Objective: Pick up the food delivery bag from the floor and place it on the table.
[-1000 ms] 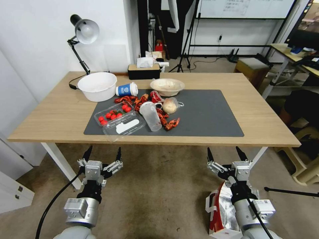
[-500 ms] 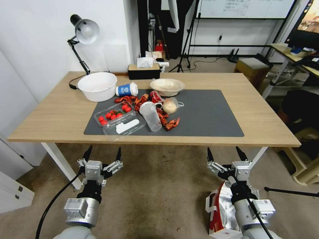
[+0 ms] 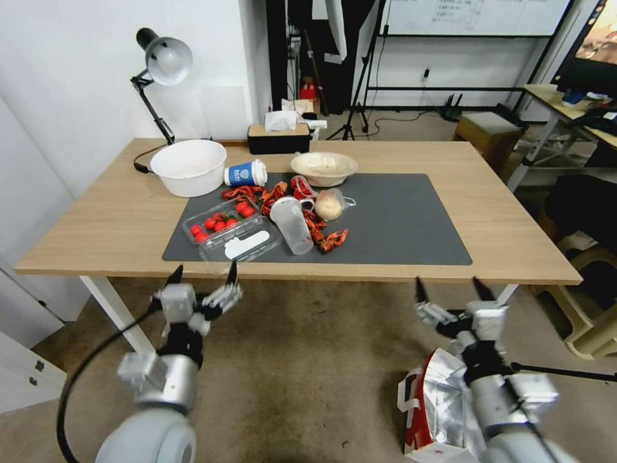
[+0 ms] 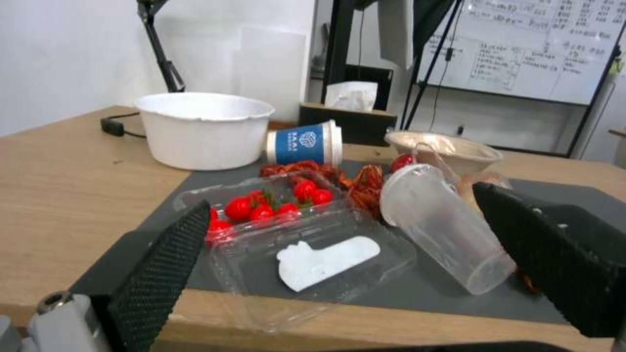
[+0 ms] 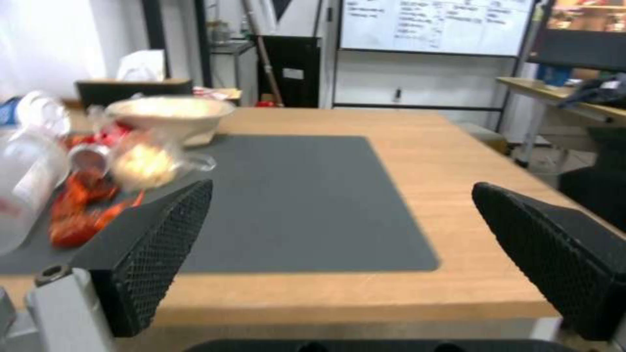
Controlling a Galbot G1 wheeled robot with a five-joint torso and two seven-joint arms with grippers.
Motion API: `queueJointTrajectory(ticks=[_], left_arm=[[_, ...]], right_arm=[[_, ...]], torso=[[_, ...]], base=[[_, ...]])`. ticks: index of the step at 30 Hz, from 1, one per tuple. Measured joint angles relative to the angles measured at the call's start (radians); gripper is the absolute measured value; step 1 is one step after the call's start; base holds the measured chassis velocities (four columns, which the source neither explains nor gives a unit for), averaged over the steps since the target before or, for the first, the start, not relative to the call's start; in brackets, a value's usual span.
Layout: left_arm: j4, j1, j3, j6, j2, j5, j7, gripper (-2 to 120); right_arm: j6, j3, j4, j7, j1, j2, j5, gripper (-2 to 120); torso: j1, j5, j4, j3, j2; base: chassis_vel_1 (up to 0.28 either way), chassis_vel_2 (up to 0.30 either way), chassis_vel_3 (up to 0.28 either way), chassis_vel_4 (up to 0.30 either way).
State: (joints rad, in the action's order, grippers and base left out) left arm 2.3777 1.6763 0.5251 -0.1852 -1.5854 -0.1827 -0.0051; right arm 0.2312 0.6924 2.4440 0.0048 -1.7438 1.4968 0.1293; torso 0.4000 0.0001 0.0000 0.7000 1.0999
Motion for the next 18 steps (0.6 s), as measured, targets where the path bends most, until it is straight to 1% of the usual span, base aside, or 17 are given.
queueJointTrajectory(ticks=[1, 2, 4, 6, 9, 12, 18], left_arm=[[0.000, 0.000, 0.000, 0.000, 0.000, 0.000, 0.000, 100], [-0.002, 0.000, 0.004, 0.001, 0.000, 0.000, 0.005, 100], [-0.010, 0.001, 0.009, 0.012, 0.000, 0.000, 0.010, 100], [-0.017, 0.002, 0.010, 0.023, 0.001, 0.002, 0.012, 100], [-0.028, 0.004, 0.014, 0.041, 0.004, 0.006, 0.018, 100], [-0.050, 0.000, 0.033, 0.066, 0.007, 0.006, 0.029, 100], [-0.068, -0.002, 0.049, 0.077, 0.010, -0.006, 0.037, 100]], right_arm=[[0.000, 0.000, 0.000, 0.000, 0.000, 0.000, 0.000, 100], [0.054, 0.032, 0.034, 0.001, 0.013, -0.001, 0.030, 100], [0.104, 0.071, 0.056, -0.004, 0.026, -0.001, 0.068, 100], [0.108, 0.077, 0.059, -0.012, 0.028, -0.001, 0.080, 100], [0.101, 0.080, 0.061, -0.023, 0.027, -0.004, 0.083, 100], [0.070, 0.073, 0.050, -0.029, 0.026, -0.013, 0.079, 100], [0.026, 0.066, 0.025, -0.045, 0.022, -0.022, 0.066, 100]], torso=[[0.000, 0.0000, 0.0000, 0.000, 0.000], [0.000, 0.0000, 0.0000, 0.000, 0.000], [0.000, -0.0004, 0.0000, 0.000, 0.000], [0.000, 0.0003, 0.0000, 0.000, 0.000], [0.000, 0.0001, 0.0000, 0.000, 0.000], [0.000, -0.0001, 0.0000, 0.000, 0.000], [0.000, 0.0000, 0.0000, 0.000, 0.000]], base=[[0.000, 0.000, 0.000, 0.000], [0.000, 0.000, 0.000, 0.000], [0.000, 0.000, 0.000, 0.000], [0.000, 0.000, 0.000, 0.000], [0.000, 0.000, 0.000, 0.000], [0.000, 0.000, 0.000, 0.000], [0.000, 0.000, 0.000, 0.000]])
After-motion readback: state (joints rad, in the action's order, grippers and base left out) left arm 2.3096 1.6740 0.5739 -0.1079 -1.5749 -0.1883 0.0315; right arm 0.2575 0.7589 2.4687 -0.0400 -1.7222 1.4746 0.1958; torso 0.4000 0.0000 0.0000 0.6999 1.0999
